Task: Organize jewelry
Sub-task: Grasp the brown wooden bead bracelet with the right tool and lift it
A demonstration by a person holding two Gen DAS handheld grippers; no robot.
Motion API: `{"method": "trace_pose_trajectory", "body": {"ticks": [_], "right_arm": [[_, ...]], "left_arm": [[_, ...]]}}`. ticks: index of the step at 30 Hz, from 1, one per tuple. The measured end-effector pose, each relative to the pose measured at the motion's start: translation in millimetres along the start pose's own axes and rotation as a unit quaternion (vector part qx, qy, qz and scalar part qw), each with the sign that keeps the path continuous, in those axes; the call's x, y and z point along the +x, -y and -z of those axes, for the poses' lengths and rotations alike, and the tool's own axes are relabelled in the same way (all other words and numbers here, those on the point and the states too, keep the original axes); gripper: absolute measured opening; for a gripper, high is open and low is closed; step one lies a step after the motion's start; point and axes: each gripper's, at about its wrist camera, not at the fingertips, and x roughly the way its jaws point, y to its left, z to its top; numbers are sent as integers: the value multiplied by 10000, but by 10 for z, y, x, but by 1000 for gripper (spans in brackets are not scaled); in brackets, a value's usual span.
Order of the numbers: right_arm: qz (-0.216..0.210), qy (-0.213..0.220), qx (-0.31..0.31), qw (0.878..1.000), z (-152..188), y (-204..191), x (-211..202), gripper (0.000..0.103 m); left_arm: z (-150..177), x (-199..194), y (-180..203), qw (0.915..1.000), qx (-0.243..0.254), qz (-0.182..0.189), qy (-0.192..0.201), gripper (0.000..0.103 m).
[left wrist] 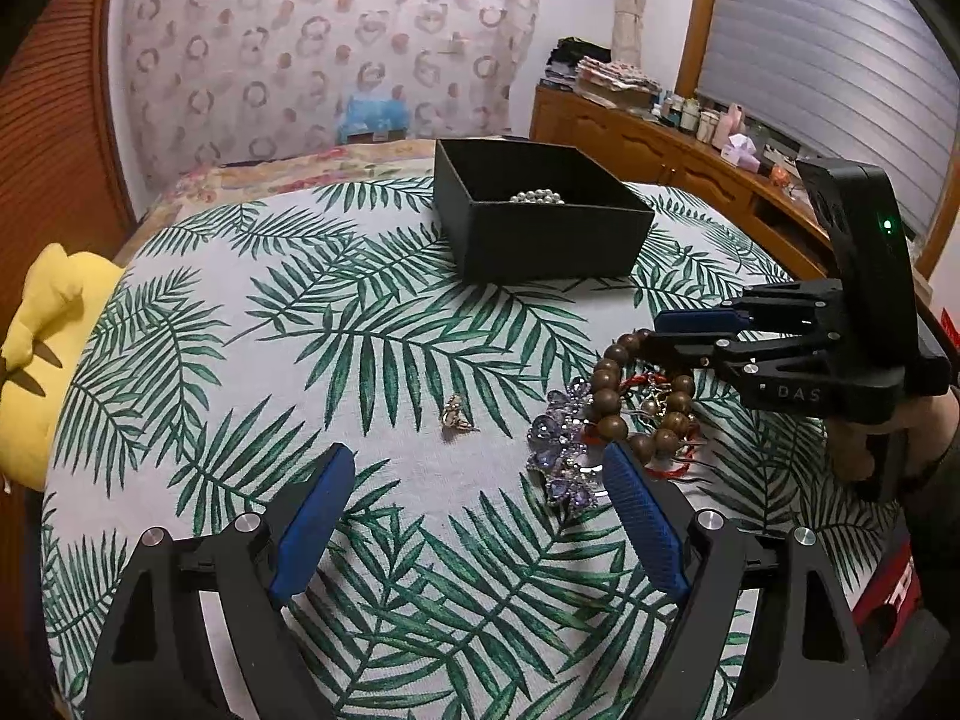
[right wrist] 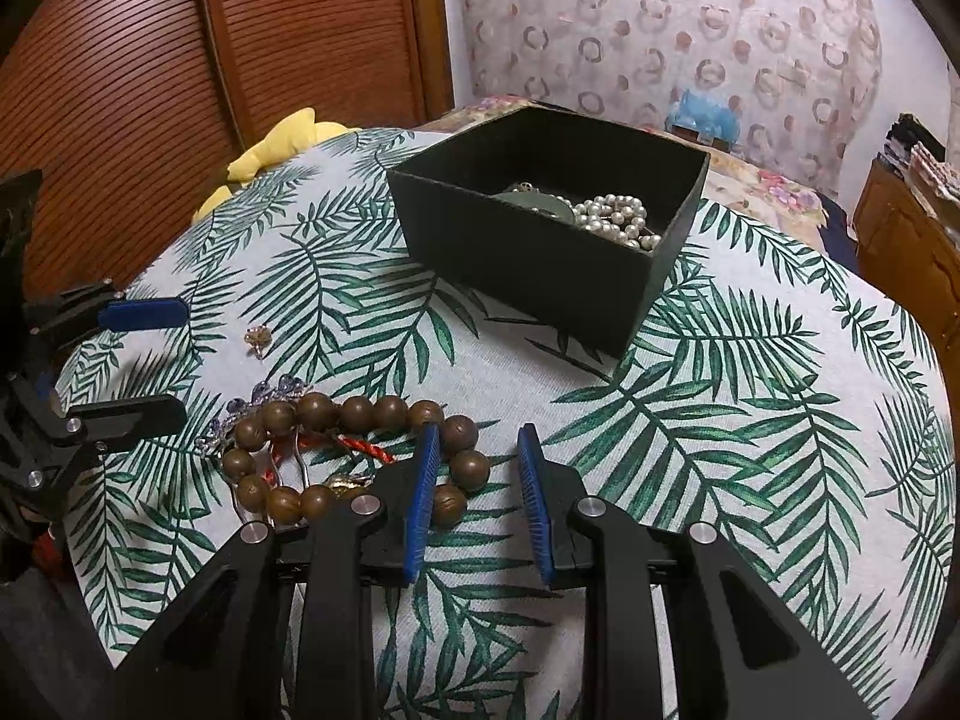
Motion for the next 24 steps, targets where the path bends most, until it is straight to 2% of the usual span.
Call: {"method": "trace_pose_trajectory", "body": {"ticks": [12,13,14,17,24], "right_arm": [[174,-39,-171,9997,31,-103,16,29],[192,-14,-164,9997,38,-108,13,28],[190,3,-155,9997,46,-100,9,16],[224,26,-57,9997,76,-76,-36,15],[322,708,342,9964,6,96,-545,15]], "left_arm": [[-19,6,-23,9999,-90,26,-74,81],[-24,12,-22,9999,-88,19,-75,81],[-26,15,-19,9999,-76,18,-68,81],[-22,36,-33,9999,-99,-10,-62,81],[-33,56,-7,9999,-94,-43,-67,81]]}}
